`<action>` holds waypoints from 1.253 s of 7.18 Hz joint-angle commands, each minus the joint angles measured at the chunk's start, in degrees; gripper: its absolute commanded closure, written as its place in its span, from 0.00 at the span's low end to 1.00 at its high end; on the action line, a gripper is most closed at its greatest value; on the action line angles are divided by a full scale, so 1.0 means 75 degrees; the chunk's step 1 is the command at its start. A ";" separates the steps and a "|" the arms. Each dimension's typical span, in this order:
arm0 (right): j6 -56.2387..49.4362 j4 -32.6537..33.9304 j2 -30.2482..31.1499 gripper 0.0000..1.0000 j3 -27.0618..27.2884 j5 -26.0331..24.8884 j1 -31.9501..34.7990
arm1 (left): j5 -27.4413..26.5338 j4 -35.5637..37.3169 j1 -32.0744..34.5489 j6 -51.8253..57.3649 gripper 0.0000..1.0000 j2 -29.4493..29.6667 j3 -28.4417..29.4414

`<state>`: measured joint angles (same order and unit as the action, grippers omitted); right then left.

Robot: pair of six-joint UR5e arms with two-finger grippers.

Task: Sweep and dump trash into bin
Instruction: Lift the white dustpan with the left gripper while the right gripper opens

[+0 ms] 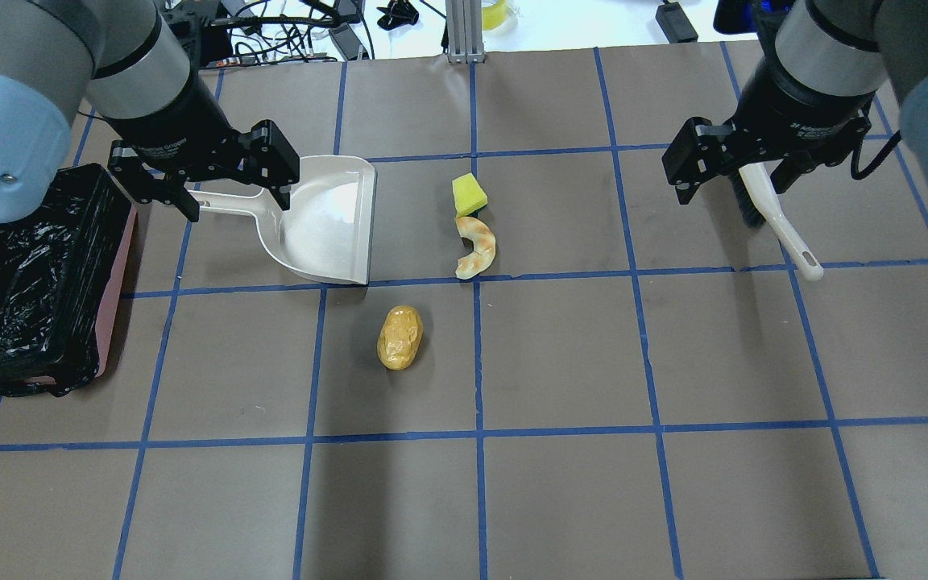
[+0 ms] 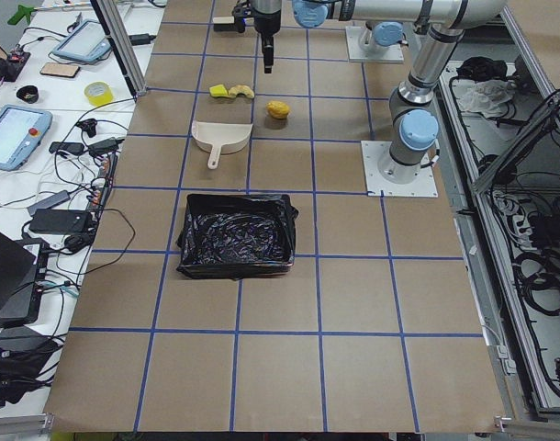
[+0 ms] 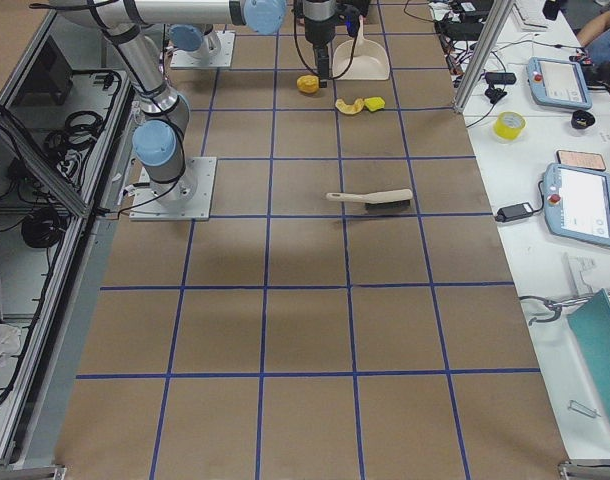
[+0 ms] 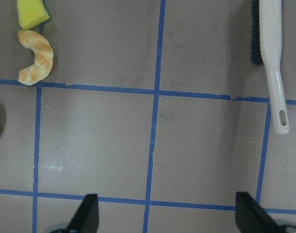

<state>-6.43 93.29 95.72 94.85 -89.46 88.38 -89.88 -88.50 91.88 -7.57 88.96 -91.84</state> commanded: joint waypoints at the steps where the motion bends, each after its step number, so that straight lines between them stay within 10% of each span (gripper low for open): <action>1: -0.0010 0.0007 -0.0001 0.00 -0.0002 -0.0013 -0.0007 | -0.0016 -0.0036 0.0007 -0.0173 0.00 -0.0002 0.0011; 4: -0.0115 0.0241 -0.0048 0.00 -0.0002 -0.0025 -0.0147 | -0.0167 0.0092 -0.0214 0.0756 0.02 0.0138 0.0011; 9: -0.2863 0.0427 -0.0631 0.00 0.0021 0.0022 -0.2077 | -0.0424 0.1977 -0.1186 0.7140 0.01 0.1250 -0.0188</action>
<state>-23.13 95.14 93.17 94.97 -89.28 76.37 -91.81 -77.05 84.71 35.85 96.06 -92.91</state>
